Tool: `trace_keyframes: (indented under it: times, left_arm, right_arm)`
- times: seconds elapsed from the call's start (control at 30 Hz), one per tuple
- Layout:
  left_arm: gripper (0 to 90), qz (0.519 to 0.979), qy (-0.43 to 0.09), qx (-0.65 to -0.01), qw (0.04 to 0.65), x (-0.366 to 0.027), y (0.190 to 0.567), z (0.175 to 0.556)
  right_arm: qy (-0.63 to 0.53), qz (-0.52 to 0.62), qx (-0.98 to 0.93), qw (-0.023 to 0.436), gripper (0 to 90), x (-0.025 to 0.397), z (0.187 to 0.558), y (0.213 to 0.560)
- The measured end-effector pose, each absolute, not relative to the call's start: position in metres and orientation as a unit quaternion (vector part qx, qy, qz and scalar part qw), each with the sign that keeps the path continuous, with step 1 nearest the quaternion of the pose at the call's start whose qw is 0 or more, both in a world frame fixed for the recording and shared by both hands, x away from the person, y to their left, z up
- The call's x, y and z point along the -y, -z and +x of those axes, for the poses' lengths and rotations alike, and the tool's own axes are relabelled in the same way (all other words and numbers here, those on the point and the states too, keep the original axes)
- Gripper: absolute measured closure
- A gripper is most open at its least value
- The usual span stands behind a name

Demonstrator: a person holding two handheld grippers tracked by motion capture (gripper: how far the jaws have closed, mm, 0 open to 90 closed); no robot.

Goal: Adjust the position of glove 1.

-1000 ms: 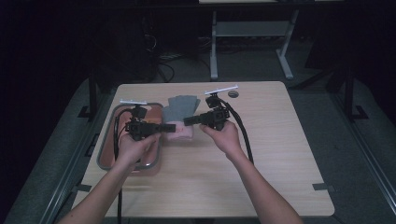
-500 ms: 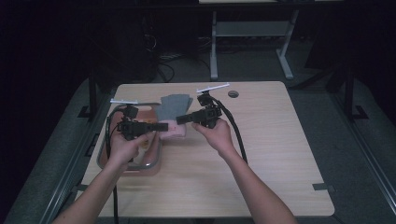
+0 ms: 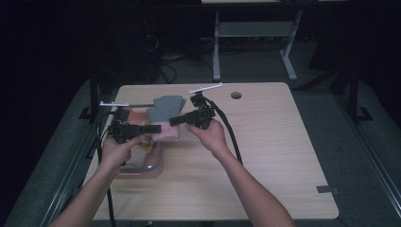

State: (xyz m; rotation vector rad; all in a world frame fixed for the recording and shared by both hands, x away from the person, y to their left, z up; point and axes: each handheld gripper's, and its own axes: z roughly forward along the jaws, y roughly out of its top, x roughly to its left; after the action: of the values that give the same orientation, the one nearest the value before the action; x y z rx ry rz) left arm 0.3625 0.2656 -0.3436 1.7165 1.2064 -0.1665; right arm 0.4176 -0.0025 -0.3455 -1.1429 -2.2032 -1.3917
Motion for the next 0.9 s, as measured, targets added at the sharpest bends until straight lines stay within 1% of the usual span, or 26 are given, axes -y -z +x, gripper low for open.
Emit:
trace_keyframes:
  times: [0.63, 0.9]
  left_arm:
    - [69.1, 0.698, 0.064, -0.511, 0.498, -0.294, 0.345, 0.358]
    - [69.2, 0.693, 0.06, -0.52, 0.495, -0.309, 0.347, 0.356]
  right_arm:
    - [0.488, -0.385, 0.768, 0.158, 70.9, -0.025, 0.422, 0.348]
    - [0.489, -0.382, 0.764, 0.176, 70.4, -0.04, 0.426, 0.354]
